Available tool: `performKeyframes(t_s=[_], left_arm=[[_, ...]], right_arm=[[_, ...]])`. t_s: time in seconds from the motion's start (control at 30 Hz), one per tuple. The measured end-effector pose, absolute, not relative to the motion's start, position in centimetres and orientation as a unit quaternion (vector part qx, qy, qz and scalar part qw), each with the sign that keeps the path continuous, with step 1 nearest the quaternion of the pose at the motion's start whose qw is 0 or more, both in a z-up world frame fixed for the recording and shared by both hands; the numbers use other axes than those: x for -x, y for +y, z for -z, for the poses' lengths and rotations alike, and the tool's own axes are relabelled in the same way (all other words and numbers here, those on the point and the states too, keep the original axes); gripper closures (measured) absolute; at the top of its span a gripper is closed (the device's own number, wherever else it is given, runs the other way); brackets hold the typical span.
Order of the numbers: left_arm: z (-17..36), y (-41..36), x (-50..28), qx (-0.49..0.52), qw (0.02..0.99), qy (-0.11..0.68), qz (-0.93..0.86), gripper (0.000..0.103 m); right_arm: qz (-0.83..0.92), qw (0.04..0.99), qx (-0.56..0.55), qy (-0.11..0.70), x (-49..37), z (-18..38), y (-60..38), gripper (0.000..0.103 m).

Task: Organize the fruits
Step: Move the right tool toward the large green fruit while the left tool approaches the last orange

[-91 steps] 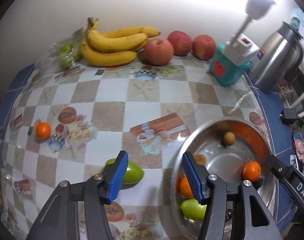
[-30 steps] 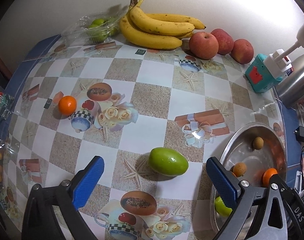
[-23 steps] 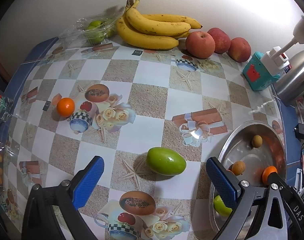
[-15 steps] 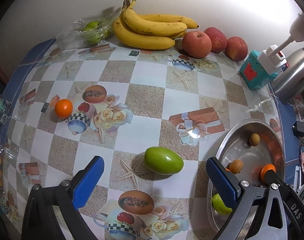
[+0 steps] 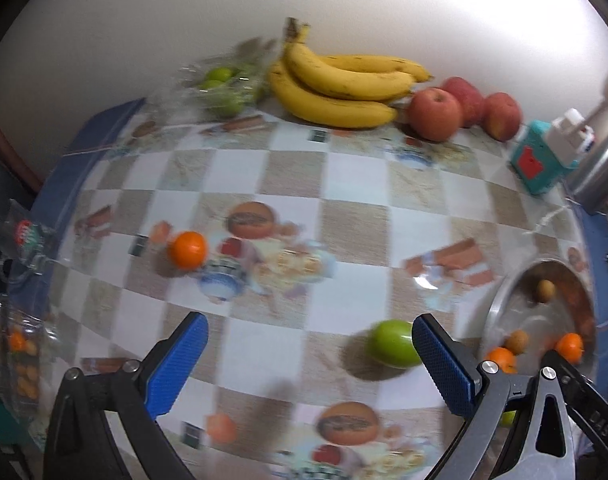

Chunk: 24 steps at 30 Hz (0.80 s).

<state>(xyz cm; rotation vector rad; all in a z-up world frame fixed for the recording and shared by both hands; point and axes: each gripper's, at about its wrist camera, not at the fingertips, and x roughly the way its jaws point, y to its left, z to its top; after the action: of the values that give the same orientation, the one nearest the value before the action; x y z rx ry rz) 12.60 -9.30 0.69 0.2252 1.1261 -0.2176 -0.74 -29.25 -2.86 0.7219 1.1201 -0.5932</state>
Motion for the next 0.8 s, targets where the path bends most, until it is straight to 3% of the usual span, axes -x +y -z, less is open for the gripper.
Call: performKeyframes(t_s=[0.4,0.8], left_arm=[[-1.4,-3.4,-14.9,-0.08,0.842,0.53,0.059,0.0],[-3.4,2.5,-16.0,-0.041,0.859,0.509,0.021,0.0]], right_arm=[[0.211,0.767,-0.283,0.536,-2.5,2.5,-24.5,0.0],[0.152,0.807,-0.268,0.504,-5.0,0.2,-20.7,0.0]])
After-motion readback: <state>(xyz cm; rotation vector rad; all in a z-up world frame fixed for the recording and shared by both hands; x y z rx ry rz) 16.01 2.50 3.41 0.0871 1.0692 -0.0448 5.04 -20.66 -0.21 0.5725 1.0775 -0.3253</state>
